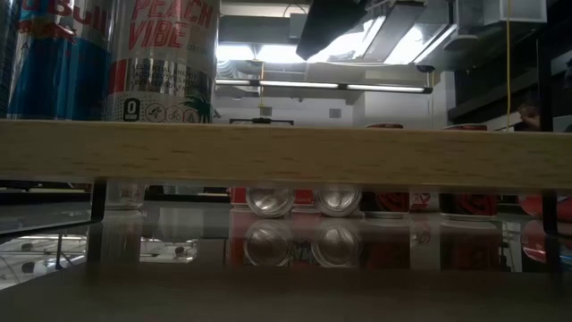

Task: Place canned beverage on shelf
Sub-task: Put the bottom left white soda can on the shelf aligned with the other white soda can

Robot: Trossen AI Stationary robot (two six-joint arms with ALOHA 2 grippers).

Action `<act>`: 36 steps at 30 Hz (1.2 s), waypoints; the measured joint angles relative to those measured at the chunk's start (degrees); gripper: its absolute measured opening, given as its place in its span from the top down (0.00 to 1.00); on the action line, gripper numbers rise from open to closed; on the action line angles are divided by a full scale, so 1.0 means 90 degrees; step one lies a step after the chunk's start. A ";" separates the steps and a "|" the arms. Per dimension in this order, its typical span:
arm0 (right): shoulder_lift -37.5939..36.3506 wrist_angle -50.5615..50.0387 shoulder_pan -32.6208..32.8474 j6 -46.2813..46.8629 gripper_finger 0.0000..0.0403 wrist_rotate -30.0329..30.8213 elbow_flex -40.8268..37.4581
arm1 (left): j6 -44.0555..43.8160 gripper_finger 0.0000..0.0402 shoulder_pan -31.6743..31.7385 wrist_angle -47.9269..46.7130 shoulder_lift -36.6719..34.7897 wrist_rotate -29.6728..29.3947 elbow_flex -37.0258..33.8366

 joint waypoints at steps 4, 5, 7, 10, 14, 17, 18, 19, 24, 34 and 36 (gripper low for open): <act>0.0000 0.0023 0.0000 -0.0249 0.10 0.0002 0.0000 | -0.0127 0.40 0.0002 -0.0475 0.0000 0.0000 0.0384; 0.0000 0.0039 0.0000 -0.0297 0.10 0.0002 0.0000 | -0.0159 0.40 0.0002 -0.0614 0.0000 0.0003 0.0470; 0.0000 0.0047 0.0000 -0.0412 0.10 0.0051 0.0000 | -0.0246 0.40 0.0017 -0.0761 -0.0005 0.0011 0.0646; 0.0010 -0.0057 -0.0010 -0.0618 0.10 0.0321 0.0075 | -0.0238 0.40 0.0083 -0.0755 -0.0012 0.0014 0.0827; 0.0012 -0.0095 -0.0106 -0.0936 0.10 0.0512 0.0475 | -0.0055 0.40 0.0243 -0.0739 -0.0024 -0.0067 0.0965; 0.0012 -0.0340 -0.0247 -0.1157 0.10 0.0510 0.0949 | 0.0179 0.40 0.0424 -0.0745 -0.0024 -0.0050 0.0962; 0.0012 -0.0356 -0.0317 -0.1235 0.10 0.0512 0.1083 | 0.0274 0.40 0.0496 -0.0743 -0.0024 -0.0050 0.0963; 0.0010 -0.0340 -0.0381 -0.1298 0.10 0.0510 0.1205 | 0.0377 0.40 0.0563 -0.0749 -0.0024 -0.0044 0.0962; 0.0005 -0.0034 -0.0787 -0.1458 0.10 0.0508 0.1657 | 0.0848 0.40 0.0967 -0.0745 -0.0037 -0.0040 0.0962; 0.0005 0.0540 -0.1825 -0.1648 0.10 -0.0194 0.1666 | 0.2096 0.40 0.1940 -0.0829 -0.0215 -0.0389 0.0960; 0.0005 0.0581 -0.2021 -0.1651 0.10 -0.0434 0.1666 | 0.2405 0.40 0.2172 -0.0685 -0.0215 -0.0592 0.0960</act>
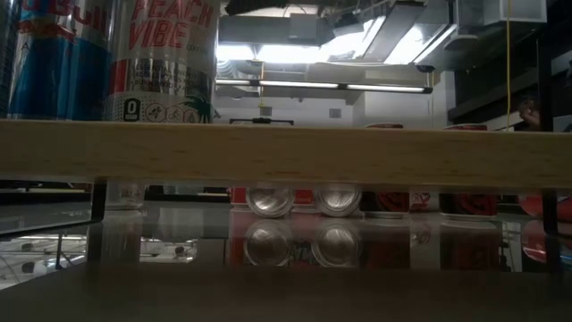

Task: Place canned beverage on shelf
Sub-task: Put the bottom left white soda can on the shelf aligned with the other white soda can

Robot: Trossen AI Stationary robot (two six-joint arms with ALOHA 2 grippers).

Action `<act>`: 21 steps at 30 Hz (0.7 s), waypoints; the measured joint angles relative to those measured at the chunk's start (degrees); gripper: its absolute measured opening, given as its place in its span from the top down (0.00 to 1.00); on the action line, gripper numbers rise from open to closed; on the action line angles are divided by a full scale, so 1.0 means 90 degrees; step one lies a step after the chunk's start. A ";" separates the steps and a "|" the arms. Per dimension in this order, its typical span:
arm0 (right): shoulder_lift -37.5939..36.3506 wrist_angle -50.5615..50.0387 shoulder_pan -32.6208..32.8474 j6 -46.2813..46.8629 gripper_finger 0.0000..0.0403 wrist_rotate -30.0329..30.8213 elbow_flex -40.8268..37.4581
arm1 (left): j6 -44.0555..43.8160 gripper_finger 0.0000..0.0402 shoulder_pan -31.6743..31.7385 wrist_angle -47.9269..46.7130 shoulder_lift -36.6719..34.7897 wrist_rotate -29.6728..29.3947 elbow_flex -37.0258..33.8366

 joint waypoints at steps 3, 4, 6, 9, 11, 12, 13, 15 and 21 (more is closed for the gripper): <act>0.0000 0.0126 -0.0252 -0.0005 0.10 -0.0237 -0.0049 | 0.0490 0.40 0.0313 -0.0037 0.0011 -0.0090 0.0000; 0.0000 0.0184 -0.0319 -0.0005 0.10 -0.0283 -0.0080 | 0.0659 0.40 0.0431 -0.0085 0.0007 -0.0071 0.0000; 0.0000 0.0338 -0.0439 -0.0079 0.10 -0.0381 -0.0145 | 0.0943 0.40 0.0642 -0.0060 0.0001 -0.0114 0.0000; 0.0000 0.0534 -0.0560 -0.0188 0.10 -0.0463 -0.0212 | 0.1369 0.40 0.0952 -0.0032 0.0011 -0.0275 0.0000; 0.0000 0.0631 -0.0622 -0.0281 0.10 -0.0477 -0.0269 | 0.1642 0.40 0.1080 -0.0047 0.0008 -0.0388 0.0000; 0.0000 0.0631 -0.0623 -0.0304 0.10 -0.0476 -0.0273 | 0.1777 0.40 0.1133 -0.0045 0.0010 -0.0436 0.0000; 0.0000 0.0650 -0.0623 -0.0309 0.10 -0.0475 -0.0274 | 0.1906 0.40 0.1171 -0.0033 0.0017 -0.0492 0.0000; 0.0000 0.0755 -0.0622 -0.0364 0.10 -0.0468 -0.0272 | 0.2173 0.40 0.1219 0.0075 0.0023 -0.0651 0.0000; 0.0000 0.0897 -0.0609 -0.0664 0.10 -0.0463 -0.0272 | 0.2946 0.40 0.1264 0.0943 0.0025 -0.0890 0.0000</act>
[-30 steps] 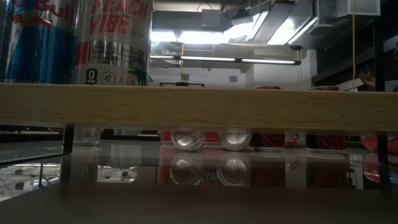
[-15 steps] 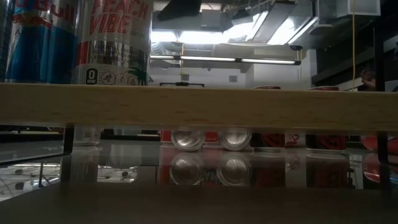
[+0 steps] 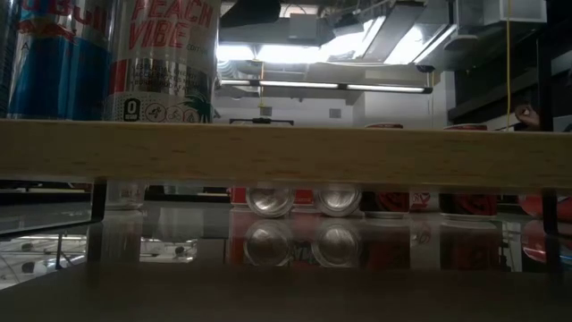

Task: Place canned beverage on shelf
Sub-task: Put the bottom left white soda can on the shelf aligned with the other white soda can

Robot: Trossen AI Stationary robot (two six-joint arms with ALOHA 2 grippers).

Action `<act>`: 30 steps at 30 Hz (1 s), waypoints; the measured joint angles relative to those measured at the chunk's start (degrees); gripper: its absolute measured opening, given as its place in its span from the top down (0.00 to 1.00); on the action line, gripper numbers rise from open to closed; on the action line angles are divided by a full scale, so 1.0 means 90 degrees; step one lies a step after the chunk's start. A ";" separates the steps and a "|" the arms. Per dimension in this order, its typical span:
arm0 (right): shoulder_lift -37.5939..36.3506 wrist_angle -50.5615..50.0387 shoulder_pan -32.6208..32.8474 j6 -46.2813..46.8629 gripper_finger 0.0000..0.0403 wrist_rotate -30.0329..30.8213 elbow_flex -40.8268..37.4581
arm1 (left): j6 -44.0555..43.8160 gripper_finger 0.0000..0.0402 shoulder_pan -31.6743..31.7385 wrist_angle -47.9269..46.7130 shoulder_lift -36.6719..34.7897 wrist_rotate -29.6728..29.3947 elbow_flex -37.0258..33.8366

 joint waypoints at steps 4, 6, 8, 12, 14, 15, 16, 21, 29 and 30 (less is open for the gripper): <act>0.0000 0.0086 0.0000 0.0000 0.10 0.0019 0.0000 | 0.0378 0.40 -0.0002 0.0451 0.0000 -0.0070 0.0000; 0.0000 0.0087 0.0000 -0.0001 0.10 0.0147 0.0000 | 0.0500 0.40 -0.0002 0.0630 0.0000 -0.0117 0.0000; 0.0000 0.0024 0.0000 0.0006 0.10 0.0244 0.0000 | 0.0560 0.40 -0.0002 0.0763 0.0000 -0.0147 0.0000; 0.0000 -0.0130 0.0000 0.0079 0.10 0.0291 0.0000 | 0.0703 0.40 -0.0002 0.0923 0.0000 -0.0169 0.0000; 0.0000 -0.0289 0.0002 0.0124 0.10 0.0390 0.0000 | 0.0705 0.40 -0.0002 0.0988 0.0000 -0.0176 0.0000; 0.0000 -0.0392 0.0002 0.0220 0.10 0.0456 0.0000 | 0.0703 0.40 -0.0004 0.1014 0.0000 -0.0199 0.0000; 0.0000 -0.0481 0.0002 0.0292 0.10 0.0504 0.0000 | 0.0703 0.40 -0.0007 0.1017 0.0000 -0.0244 0.0000; 0.0000 -0.0865 0.0002 0.0430 0.10 0.0515 0.0000 | 0.0705 0.40 -0.0046 0.1123 0.0000 -0.0376 -0.0002; 0.0000 -0.0975 0.0005 0.0434 0.10 0.0515 0.0000 | 0.0697 0.40 -0.0171 0.1540 0.0000 -0.0468 -0.0002; 0.0000 -0.0976 0.0003 0.0433 0.10 0.0515 0.0000 | 0.0696 0.40 -0.0185 0.1553 0.0000 -0.0497 -0.0002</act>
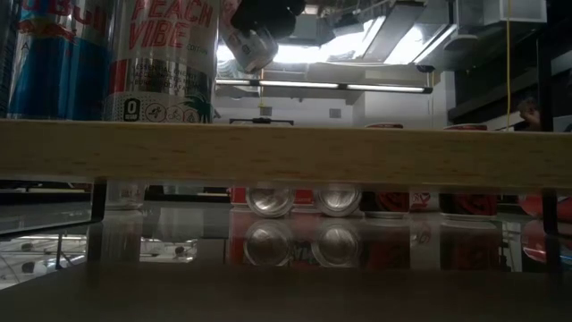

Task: Place canned beverage on shelf
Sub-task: Put the bottom left white soda can on the shelf aligned with the other white soda can

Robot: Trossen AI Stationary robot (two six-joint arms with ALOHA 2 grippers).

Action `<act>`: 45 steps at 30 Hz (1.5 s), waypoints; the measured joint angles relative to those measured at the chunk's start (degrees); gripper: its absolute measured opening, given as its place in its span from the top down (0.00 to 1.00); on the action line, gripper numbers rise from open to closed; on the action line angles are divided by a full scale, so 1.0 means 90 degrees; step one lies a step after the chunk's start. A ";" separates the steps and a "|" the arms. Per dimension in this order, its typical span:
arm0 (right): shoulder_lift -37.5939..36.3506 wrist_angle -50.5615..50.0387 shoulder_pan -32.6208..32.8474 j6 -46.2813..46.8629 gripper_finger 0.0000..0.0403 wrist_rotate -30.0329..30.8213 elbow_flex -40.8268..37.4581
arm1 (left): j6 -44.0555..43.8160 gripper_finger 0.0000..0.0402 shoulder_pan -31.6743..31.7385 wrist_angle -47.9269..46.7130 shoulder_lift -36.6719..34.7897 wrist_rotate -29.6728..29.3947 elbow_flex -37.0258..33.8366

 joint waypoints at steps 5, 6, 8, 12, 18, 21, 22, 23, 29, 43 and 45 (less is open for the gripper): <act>0.0000 -0.0221 0.0002 -0.0006 0.10 0.0001 0.0002 | -0.0027 0.40 -0.0086 0.0033 0.0000 -0.0319 -0.0002; 0.0000 -0.0296 0.0002 0.0005 0.10 0.0020 0.0002 | -0.0037 0.40 -0.0105 0.0041 0.0000 -0.0359 0.0000; 0.0000 -0.0435 0.0001 -0.0001 0.10 0.0025 0.0002 | -0.0039 0.40 -0.0135 0.0054 0.0000 -0.0401 -0.0001; 0.0000 -0.0418 0.0000 0.0001 0.10 0.0018 0.0002 | -0.0039 0.40 -0.0160 0.0176 -0.0002 -0.0411 0.0000; 0.0000 -0.0369 0.0004 -0.0024 0.10 -0.0002 0.0002 | -0.0042 0.40 -0.0158 0.0277 -0.0002 -0.0401 0.0000; 0.0000 -0.0324 0.0006 -0.0049 0.10 -0.0002 0.0002 | -0.0042 0.40 -0.0159 0.0282 -0.0002 -0.0398 -0.0002; 0.0000 -0.0321 0.0004 -0.0049 0.10 -0.0002 0.0002 | -0.0042 0.40 -0.0158 0.0310 -0.0002 -0.0398 0.0000; 0.0000 -0.0318 0.0004 -0.0049 0.10 -0.0002 0.0002 | -0.0042 0.40 -0.0158 0.0340 -0.0002 -0.0398 0.0000; 0.0000 -0.0208 0.0004 -0.0054 0.10 -0.0002 0.0002 | -0.0042 0.40 -0.0158 0.0408 -0.0002 -0.0391 0.0000; 0.0000 -0.0049 0.0002 -0.0115 0.43 -0.0004 0.0002 | 0.0000 0.40 -0.0160 0.0406 -0.0007 -0.0352 0.0000; 0.0000 -0.0045 0.0002 -0.0115 0.43 -0.0005 0.0002 | 0.0001 0.40 -0.0160 0.0406 -0.0007 -0.0352 0.0000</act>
